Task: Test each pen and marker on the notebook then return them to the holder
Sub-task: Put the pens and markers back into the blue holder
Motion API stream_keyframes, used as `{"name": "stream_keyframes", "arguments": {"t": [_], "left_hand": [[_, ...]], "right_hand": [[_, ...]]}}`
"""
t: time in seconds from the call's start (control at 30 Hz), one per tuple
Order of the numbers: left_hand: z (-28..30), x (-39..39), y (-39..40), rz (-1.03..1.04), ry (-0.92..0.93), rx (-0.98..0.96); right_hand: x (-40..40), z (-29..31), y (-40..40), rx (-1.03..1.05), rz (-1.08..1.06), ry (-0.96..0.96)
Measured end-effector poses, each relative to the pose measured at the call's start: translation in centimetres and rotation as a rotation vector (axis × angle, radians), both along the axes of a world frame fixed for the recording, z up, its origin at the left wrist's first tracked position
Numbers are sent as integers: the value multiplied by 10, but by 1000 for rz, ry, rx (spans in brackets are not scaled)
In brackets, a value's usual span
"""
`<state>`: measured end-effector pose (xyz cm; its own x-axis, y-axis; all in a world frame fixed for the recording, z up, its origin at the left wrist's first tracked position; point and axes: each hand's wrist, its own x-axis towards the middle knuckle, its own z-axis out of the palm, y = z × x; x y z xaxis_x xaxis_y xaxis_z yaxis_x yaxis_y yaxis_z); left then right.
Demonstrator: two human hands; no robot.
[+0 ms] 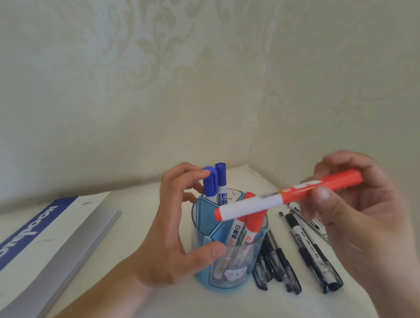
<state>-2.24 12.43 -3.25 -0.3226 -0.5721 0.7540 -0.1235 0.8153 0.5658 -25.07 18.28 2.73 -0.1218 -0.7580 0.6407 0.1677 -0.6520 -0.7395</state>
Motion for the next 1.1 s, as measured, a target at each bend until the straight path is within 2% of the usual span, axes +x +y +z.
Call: {"name": "stream_keyframes", "arguments": {"t": [0.23,0.3,0.43,0.5,0.57,0.6,0.7,0.83,0.93,1.1], "left_hand": [[1,0,1,4,16,5],[1,-1,1,7,19,-1],[1,-1,1,7,28,-3],[0,-1,0,4,32,-5],[0,-2,-1,0,35,-6],[-1,-2,-1,-2,37,-6],[-2,-2,-3,-15,44,-8],[-6,0,-7,-32,68,-17],[-6,2,-9,-35,124,2],[-5,0,-6,-57,143,45]], "right_hand": [[17,-1,9,-214,-98,35],[20,-3,11,-248,-162,159],[24,-8,10,-218,-281,624],[16,-8,5,-195,-295,609],[-4,-8,-5,-65,-394,499],[-16,-10,-11,43,-490,513],[-52,-24,-30,428,-751,942],[-67,-37,-36,824,-763,1277],[-64,-36,-34,892,-807,1410],[-46,-34,-31,851,-728,1383]]}}
